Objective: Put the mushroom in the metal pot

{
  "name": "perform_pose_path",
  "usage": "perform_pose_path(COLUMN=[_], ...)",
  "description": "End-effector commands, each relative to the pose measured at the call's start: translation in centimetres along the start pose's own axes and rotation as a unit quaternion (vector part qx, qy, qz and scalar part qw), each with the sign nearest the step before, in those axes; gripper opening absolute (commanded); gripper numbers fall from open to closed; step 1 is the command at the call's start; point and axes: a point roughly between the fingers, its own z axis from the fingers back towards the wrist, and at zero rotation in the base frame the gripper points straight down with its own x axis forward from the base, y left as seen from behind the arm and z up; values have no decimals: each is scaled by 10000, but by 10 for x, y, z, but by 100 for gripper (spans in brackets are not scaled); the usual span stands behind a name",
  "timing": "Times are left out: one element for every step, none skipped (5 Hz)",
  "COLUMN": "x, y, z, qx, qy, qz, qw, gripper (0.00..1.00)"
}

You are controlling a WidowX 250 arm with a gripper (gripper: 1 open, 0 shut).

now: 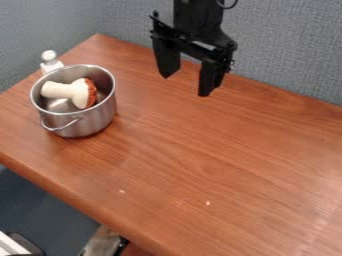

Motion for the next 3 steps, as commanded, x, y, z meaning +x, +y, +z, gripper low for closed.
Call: perform_pose_path(x=[-7, -9, -19], y=[7, 10, 11], z=[11, 7, 3], qx=[2, -24, -205], qy=[-345, -454, -345], qz=[-161, -178, -236], qw=[9993, 9988, 9989], gripper=[100, 100, 100])
